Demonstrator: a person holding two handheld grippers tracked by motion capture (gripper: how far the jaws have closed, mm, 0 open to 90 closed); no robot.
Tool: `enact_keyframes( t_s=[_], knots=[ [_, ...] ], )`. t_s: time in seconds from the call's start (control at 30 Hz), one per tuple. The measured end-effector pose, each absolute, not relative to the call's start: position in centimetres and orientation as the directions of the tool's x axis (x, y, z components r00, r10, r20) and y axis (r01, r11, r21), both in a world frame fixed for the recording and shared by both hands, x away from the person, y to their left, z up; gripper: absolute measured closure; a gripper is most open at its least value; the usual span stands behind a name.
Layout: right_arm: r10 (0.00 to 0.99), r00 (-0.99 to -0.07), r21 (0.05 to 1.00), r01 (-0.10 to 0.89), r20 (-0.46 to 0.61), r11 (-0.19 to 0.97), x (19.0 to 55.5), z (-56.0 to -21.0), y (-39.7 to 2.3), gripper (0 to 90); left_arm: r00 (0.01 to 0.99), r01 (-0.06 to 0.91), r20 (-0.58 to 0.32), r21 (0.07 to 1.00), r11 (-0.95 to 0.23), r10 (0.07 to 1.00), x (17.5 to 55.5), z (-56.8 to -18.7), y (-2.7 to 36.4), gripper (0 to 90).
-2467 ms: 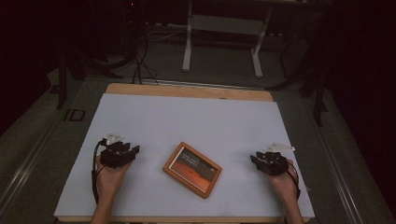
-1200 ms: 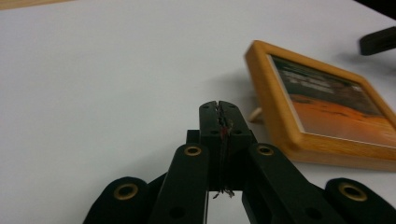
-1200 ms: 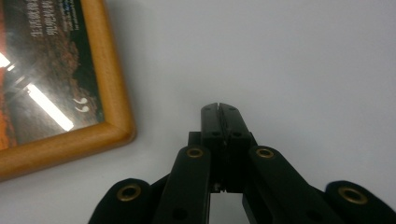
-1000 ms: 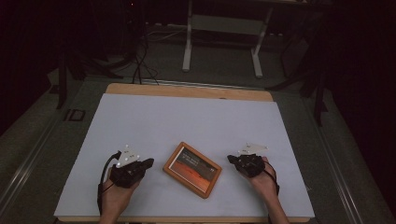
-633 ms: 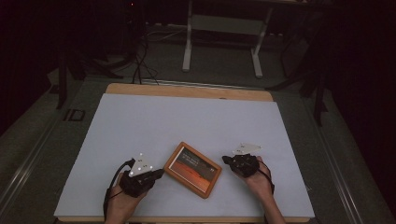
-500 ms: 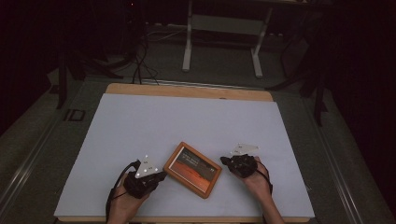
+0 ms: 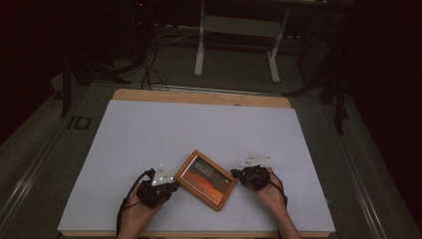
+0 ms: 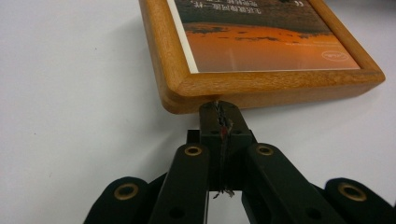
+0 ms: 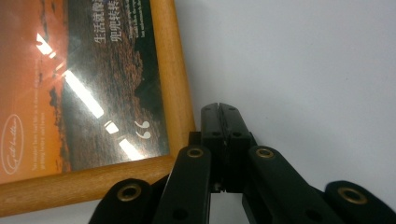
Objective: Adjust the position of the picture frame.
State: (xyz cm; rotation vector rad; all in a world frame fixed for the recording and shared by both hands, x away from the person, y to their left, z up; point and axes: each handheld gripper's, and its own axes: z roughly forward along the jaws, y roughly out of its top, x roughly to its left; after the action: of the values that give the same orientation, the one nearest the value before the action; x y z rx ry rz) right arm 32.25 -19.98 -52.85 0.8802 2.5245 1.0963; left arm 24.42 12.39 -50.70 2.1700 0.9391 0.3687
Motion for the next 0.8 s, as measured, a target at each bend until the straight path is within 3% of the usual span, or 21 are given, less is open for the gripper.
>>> enact_keyframes(
  t_s=[0.3,0.8],
  knots=[
    [0.603,-0.798,0.708,0.435,0.017,0.556,31.6,-52.7,-20.0,90.0,0.651,0.53,0.004,0.713,-0.459,0.759,27.0,-51.1,11.5,89.5],
    [0.53,-0.847,0.704,0.395,0.031,0.591,29.1,-51.8,-19.2,90.0,0.616,0.553,-0.03,0.728,-0.405,0.787,31.5,-51.3,11.2,89.5]
  ],
)
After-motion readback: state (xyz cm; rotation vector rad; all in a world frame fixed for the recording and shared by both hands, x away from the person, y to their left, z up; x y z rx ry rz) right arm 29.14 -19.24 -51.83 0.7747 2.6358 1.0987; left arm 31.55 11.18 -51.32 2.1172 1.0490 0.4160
